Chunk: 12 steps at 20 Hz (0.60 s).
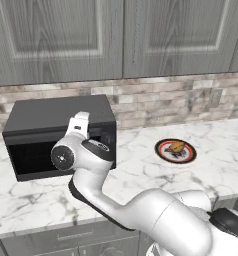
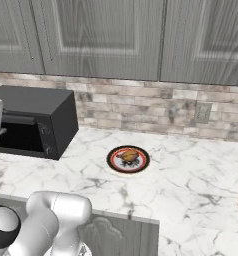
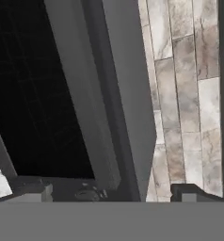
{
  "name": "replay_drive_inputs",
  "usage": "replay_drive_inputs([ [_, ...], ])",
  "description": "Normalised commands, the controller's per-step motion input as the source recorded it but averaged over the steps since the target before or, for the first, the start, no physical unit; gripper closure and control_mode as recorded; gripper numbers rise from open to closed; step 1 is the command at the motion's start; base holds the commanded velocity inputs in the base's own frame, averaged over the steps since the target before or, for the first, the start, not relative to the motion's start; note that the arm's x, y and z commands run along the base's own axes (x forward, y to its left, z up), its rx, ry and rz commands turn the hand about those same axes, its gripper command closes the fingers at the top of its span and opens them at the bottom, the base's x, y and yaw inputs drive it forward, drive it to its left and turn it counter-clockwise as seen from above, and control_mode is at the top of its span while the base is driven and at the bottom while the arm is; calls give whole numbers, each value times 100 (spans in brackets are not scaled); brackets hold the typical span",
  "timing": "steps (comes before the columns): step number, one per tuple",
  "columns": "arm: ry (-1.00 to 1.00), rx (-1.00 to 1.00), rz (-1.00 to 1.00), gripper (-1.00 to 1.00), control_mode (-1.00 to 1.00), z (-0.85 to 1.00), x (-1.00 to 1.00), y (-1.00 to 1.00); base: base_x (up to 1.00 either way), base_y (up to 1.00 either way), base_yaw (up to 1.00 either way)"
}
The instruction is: Open the toaster oven door. Place the bread on the top rack in the toaster oven and place the chicken drumstick on the bottom rack.
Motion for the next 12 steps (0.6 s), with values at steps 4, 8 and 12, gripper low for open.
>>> replay_drive_inputs([
  [4, 0, -24, -3, -100, -100, -16, 15, 60, 0, 0, 0],
  [8, -12, -15, -1, -100, -100, -15, 1, 48, 0, 0, 0],
  [12, -21, -8, -4, -100, -100, -16, 9, 32, 0, 0, 0],
])
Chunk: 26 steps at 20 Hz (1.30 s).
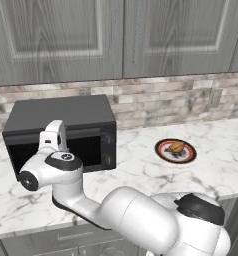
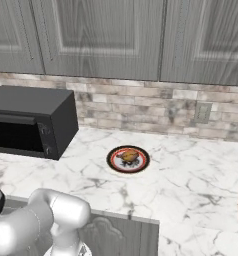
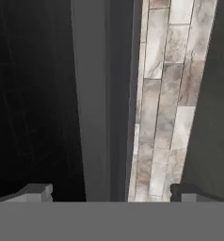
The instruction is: Open the toaster oven door. Place the bread on the top rack in the toaster oven and place the chicken drumstick on the bottom rack.
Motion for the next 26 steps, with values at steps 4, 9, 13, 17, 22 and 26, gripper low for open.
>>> replay_drive_inputs([
  [4, -19, -5, -1, -100, -100, -5, 13, 23, 0, 0, 0],
  [9, -8, -6, -3, -100, -100, -5, 22, 8, 0, 0, 0],
  [13, -2, -5, -2, -100, -100, -6, 22, 2, 0, 0, 0],
  [17, -2, 0, 0, -100, -100, 0, 20, -5, 0, 0, 0],
  [22, 0, 0, 9, -100, -100, -4, 15, -10, 0, 0, 0],
  [26, 0, 1, 21, -100, -100, -3, 16, -15, 0, 0, 0],
])
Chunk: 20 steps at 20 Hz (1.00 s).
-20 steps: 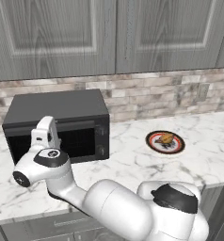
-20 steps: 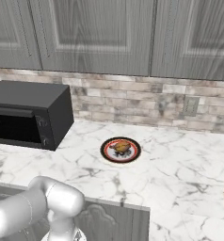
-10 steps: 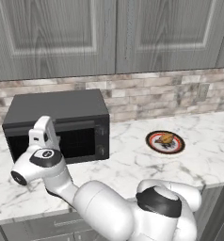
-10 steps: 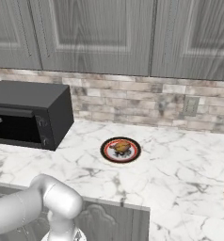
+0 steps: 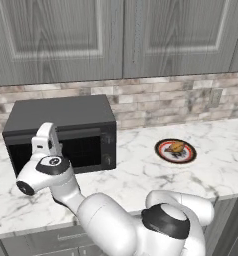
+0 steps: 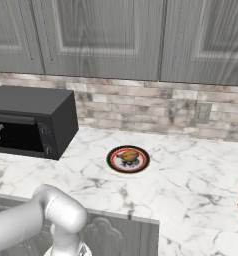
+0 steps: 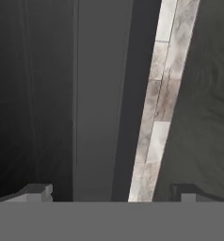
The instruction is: Open the toaster oven door. Place the bread on the top rack in the toaster oven and place the chicken drumstick on the bottom rack.
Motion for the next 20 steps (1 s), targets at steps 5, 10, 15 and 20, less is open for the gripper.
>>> replay_drive_inputs([
  [5, 0, 2, 25, -100, -100, -4, 16, -9, 0, 0, 0],
  [10, 0, 0, 10, -100, -100, -1, 15, 4, 0, 0, 0],
  [15, 0, 0, 1, -100, -100, -3, 6, 13, 0, 0, 0],
  [20, 0, 0, 0, -100, -100, -8, 0, 27, 0, 0, 0],
])
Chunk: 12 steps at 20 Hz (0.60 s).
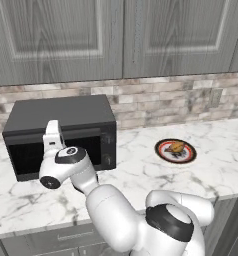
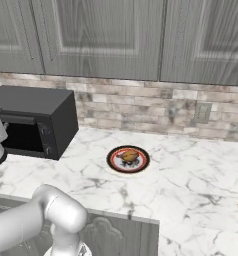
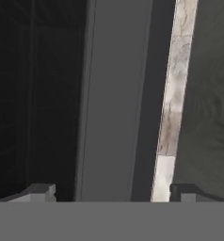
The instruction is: Open the toaster oven door. Place the bread on the top rack in the toaster oven and place the chicken drumstick on the bottom rack.
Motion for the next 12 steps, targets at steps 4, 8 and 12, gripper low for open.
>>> replay_drive_inputs([
  [4, -1, 0, 0, -100, -100, -10, -1, 30, 0, 0, 0],
  [8, -2, 0, -5, -100, -100, -12, -6, 36, 0, 0, 0],
  [12, -5, 0, -9, -100, -100, -16, -14, 35, 0, 0, 0],
])
